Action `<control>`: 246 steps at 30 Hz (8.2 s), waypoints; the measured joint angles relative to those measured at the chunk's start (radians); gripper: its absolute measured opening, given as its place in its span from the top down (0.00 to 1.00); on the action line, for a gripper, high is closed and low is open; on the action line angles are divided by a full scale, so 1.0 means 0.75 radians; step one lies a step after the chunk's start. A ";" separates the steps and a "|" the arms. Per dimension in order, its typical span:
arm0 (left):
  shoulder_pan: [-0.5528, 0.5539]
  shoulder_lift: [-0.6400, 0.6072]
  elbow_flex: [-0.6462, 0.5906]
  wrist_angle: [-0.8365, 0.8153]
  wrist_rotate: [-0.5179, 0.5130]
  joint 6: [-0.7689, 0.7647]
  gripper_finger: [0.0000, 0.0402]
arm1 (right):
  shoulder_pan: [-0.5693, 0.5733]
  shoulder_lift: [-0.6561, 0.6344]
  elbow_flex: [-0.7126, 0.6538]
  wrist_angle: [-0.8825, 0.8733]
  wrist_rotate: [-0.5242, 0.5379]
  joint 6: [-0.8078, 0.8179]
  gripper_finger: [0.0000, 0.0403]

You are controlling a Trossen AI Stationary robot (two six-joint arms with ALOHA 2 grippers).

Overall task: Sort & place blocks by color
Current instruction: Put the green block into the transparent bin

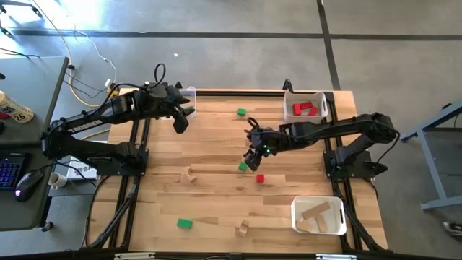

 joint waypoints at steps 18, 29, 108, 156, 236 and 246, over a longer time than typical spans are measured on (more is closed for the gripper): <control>0.000 0.001 0.001 0.001 0.007 0.056 0.52 | 0.035 0.341 0.001 0.051 0.026 -0.061 0.37; 0.000 0.001 0.001 0.000 0.008 0.056 0.52 | 0.035 0.517 0.000 0.122 0.012 -0.030 0.37; 0.416 0.002 0.002 1.020 1.614 -1.351 0.52 | -0.013 0.508 1.381 0.051 0.052 -1.318 0.75; 0.314 0.104 0.002 1.545 1.523 -1.590 0.52 | -0.131 0.517 1.381 0.271 -0.066 -1.549 0.75; 0.623 0.404 0.002 0.064 0.065 0.079 0.74 | -0.048 0.504 0.786 -0.578 -0.057 -0.197 0.28; 0.647 0.606 0.002 0.017 0.066 0.080 0.74 | 0.019 0.504 0.525 -0.566 -0.126 -0.061 0.28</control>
